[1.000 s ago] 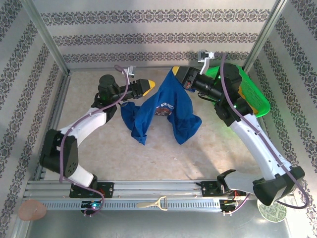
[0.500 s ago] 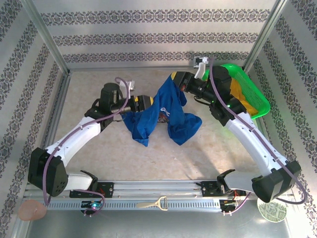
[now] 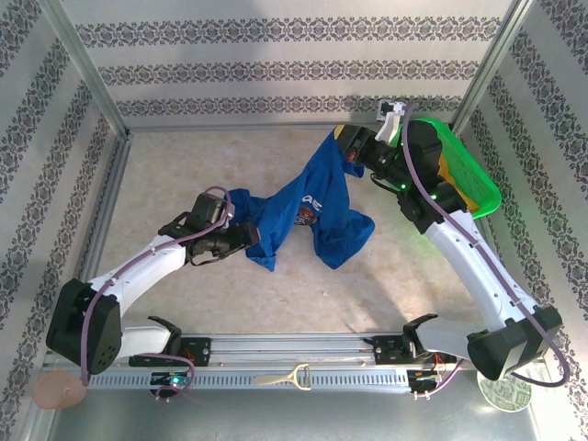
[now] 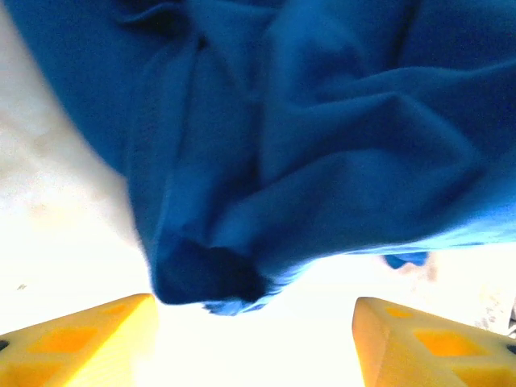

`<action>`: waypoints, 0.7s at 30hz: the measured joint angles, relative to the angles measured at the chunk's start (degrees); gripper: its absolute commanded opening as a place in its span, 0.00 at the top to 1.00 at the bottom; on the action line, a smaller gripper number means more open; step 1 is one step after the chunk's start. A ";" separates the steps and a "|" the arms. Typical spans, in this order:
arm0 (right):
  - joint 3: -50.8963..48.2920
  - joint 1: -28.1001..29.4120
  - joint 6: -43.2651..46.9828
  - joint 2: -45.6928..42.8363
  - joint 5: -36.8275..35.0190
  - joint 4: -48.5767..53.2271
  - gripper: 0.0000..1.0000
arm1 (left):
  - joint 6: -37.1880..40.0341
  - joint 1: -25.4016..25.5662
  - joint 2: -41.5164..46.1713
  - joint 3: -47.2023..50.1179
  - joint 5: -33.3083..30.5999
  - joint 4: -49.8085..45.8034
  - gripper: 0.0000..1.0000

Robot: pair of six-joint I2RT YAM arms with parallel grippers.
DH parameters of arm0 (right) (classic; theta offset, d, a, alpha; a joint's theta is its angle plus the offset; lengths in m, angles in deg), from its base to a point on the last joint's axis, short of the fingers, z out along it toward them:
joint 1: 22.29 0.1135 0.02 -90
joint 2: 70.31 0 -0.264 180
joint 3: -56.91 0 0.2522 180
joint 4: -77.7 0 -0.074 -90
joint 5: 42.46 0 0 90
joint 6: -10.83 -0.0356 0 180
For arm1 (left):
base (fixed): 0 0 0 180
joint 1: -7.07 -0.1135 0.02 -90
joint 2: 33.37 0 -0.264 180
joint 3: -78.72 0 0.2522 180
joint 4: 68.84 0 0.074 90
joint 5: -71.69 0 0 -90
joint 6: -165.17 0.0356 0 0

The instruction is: Fold the inside-out t-shirt

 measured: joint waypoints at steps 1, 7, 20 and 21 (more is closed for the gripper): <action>0.00 0.00 0.00 0.00 0.00 0.00 1.00 | -0.66 0.00 0.00 0.15 -0.83 -0.87 0.37; 0.00 0.00 0.00 0.00 -0.15 0.00 1.00 | -3.41 0.02 -1.46 0.76 -3.30 -2.71 0.39; 0.00 0.00 -0.24 0.00 -0.22 -0.02 1.00 | -3.87 0.02 -12.22 0.20 -3.76 -0.39 1.00; 0.00 0.00 -0.26 0.00 -0.22 -0.04 1.00 | -3.63 0.02 -12.87 -0.39 -4.15 -0.39 1.00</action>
